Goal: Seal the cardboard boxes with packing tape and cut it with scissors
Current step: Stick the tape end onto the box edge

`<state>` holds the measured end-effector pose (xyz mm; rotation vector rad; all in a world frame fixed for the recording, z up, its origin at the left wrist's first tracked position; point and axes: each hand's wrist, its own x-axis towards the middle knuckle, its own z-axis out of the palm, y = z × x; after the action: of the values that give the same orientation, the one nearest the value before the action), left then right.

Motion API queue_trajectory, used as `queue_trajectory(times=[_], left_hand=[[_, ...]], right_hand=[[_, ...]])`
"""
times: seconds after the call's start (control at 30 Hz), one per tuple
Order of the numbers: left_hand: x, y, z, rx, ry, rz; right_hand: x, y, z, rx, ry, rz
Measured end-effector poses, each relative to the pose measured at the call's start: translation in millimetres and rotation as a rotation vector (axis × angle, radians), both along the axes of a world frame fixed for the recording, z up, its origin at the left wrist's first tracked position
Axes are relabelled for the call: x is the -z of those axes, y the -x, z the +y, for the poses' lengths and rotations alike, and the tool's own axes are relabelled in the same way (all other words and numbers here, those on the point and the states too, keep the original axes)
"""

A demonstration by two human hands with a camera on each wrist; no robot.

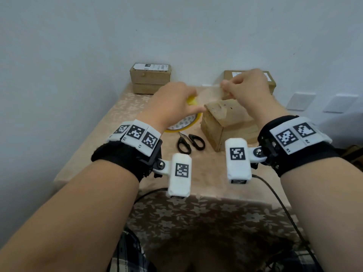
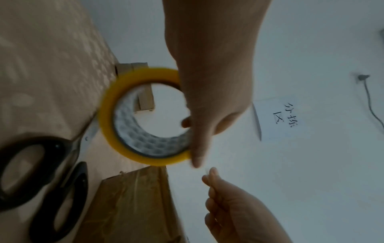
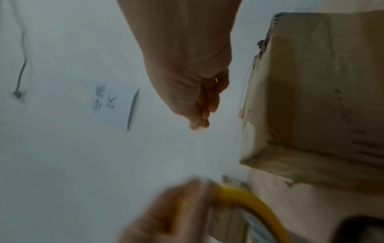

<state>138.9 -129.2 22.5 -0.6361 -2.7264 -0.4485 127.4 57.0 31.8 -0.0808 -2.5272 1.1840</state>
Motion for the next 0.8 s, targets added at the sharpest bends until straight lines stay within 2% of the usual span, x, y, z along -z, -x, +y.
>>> queue_trajectory(times=[0.07,0.4,0.8], left_hand=[[2.3,2.7,4.7,-0.001,0.094,-0.034],[4.4,12.8,18.5,-0.022,0.125,-0.159],[8.5,17.8,30.3,-0.035,0.28,-0.186]], right_hand=[[2.8,1.2,4.9,0.013,-0.057,-0.036],[18.7,7.1,6.8,0.079,-0.182,-0.042],[29.3,13.5,9.3,0.112,-0.264,-0.061]])
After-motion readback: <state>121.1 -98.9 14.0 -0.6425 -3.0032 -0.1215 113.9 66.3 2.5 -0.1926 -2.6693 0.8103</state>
